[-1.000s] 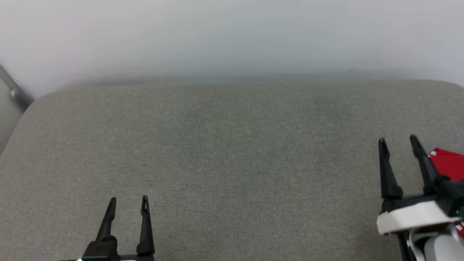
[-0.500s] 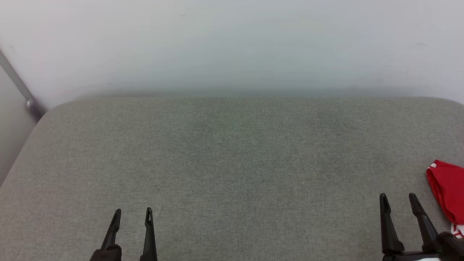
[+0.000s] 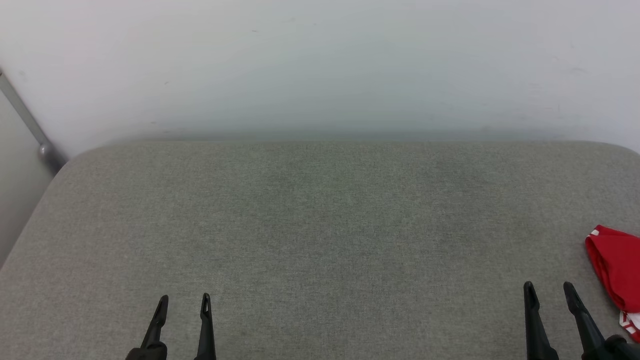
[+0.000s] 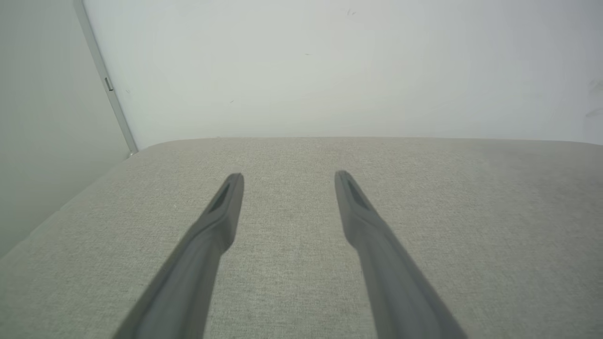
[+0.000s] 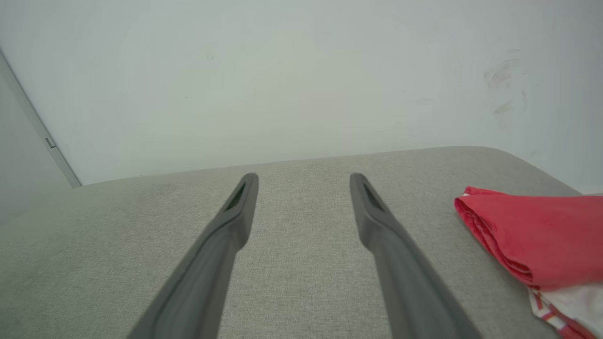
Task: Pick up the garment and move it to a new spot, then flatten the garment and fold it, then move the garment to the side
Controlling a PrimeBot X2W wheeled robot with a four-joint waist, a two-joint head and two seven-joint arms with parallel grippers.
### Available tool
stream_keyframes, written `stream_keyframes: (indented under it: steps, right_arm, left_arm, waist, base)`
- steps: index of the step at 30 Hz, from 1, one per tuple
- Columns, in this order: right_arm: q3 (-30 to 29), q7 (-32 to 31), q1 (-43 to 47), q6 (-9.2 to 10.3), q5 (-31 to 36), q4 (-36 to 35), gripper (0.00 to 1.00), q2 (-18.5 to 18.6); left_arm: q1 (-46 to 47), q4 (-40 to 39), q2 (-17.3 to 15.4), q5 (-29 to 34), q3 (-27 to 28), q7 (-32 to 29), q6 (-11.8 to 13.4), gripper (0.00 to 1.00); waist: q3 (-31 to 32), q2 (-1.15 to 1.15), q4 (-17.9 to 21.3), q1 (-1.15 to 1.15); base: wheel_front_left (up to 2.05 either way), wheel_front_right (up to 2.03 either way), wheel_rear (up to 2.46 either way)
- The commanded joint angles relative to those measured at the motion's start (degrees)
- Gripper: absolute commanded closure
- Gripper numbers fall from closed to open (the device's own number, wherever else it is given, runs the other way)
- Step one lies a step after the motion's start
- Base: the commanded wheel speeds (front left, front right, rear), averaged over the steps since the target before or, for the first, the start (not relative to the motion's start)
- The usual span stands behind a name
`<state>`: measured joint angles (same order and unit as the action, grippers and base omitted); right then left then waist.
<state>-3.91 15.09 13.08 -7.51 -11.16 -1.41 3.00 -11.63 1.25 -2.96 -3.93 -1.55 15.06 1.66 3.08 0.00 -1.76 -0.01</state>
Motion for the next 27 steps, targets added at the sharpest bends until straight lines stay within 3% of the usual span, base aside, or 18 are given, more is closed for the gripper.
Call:
stream_keyframes:
  steps: [1, 3, 4, 8, 27]
  right_arm:
    - [0.09, 0.07, 0.66, 0.05, -0.13, 0.18, 0.0, -0.26]
    - [0.16, 0.07, 0.71, 0.05, -0.1, 0.41, 0.0, -0.26]
    - [0.1, 0.0, 0.01, 0.0, -0.01, 0.26, 1.0, 0.0]
    - [0.28, -0.09, 0.03, -0.01, -0.31, 2.18, 1.0, 0.0]
    - [0.83, -4.36, -4.81, 0.0, -21.32, 5.29, 1.0, 0.96]
  left_arm:
    - [-0.78, 0.09, 0.1, -0.38, 0.07, 0.14, -0.01, 0.0]
    - [-0.7, 0.31, 0.1, -0.62, 0.23, 0.14, -0.29, 0.0]
    - [0.0, 0.31, 0.01, -0.6, 0.2, -0.01, -0.2, 1.0]
    - [-0.01, 2.33, 0.04, -1.2, 0.07, -0.25, -0.19, 1.0]
    - [4.54, 5.01, -0.44, -23.21, 1.44, -4.99, -2.4, 1.0]
  waist:
    - [0.03, 0.0, 0.02, 0.01]
    - [0.06, 0.0, 0.07, 0.01]
    - [0.07, 0.0, 0.07, 0.01]
    - [0.07, 0.0, 0.08, 0.01]
    - [-0.43, 0.0, 0.33, 0.01]
  base:
    - [0.0, 0.0, 0.0]
    - [0.0, 0.0, 0.0]
    - [0.0, 0.0, 0.0]
    - [0.0, 0.0, 0.0]
    - [0.0, 0.0, 0.0]
